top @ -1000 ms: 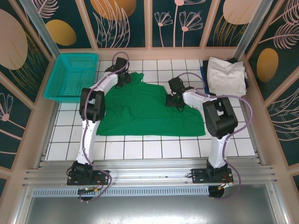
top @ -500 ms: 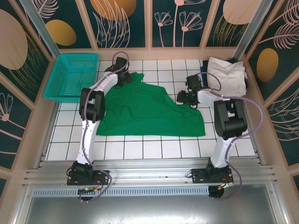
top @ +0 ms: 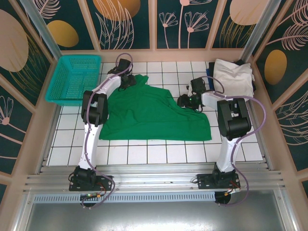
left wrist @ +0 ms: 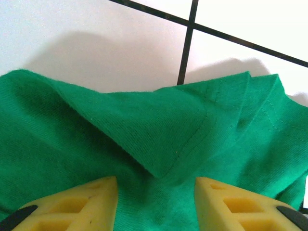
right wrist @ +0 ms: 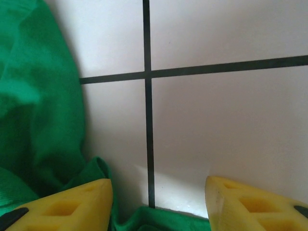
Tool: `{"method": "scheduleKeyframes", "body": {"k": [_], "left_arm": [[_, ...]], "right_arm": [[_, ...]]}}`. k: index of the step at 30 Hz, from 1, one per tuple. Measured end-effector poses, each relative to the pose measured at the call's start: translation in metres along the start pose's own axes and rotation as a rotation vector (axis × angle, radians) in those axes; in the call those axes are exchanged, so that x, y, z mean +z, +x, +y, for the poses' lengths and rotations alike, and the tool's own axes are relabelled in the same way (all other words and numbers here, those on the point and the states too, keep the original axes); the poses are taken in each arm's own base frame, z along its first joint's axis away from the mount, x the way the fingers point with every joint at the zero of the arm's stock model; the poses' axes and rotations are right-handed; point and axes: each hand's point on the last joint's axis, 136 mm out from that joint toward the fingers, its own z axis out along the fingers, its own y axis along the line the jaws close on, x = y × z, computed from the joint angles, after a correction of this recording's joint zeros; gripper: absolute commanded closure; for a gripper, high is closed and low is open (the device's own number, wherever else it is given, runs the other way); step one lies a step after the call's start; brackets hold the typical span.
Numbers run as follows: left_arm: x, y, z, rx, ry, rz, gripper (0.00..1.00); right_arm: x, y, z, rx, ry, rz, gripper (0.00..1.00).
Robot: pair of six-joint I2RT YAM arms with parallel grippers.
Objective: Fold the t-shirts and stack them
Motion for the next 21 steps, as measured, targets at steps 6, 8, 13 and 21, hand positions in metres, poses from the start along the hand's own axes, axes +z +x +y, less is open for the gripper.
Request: {"method": "scheduleKeyframes", "body": {"k": [6, 8, 13, 21], "left_arm": [[0.0, 0.0, 0.001, 0.002, 0.001, 0.001, 0.54], [0.0, 0.0, 0.0, 0.002, 0.001, 0.001, 0.55], [0.0, -0.001, 0.002, -0.001, 0.002, 0.001, 0.55], [0.0, -0.006, 0.009, -0.012, -0.003, -0.002, 0.55]], "right_arm": [[0.001, 0.009, 0.011, 0.023, -0.072, 0.031, 0.71], [0.0, 0.011, 0.013, 0.032, -0.084, 0.041, 0.83], [-0.002, 0.014, 0.01, 0.058, -0.085, 0.057, 1.0], [-0.051, -0.017, 0.009, 0.053, -0.038, -0.064, 1.0]]}}
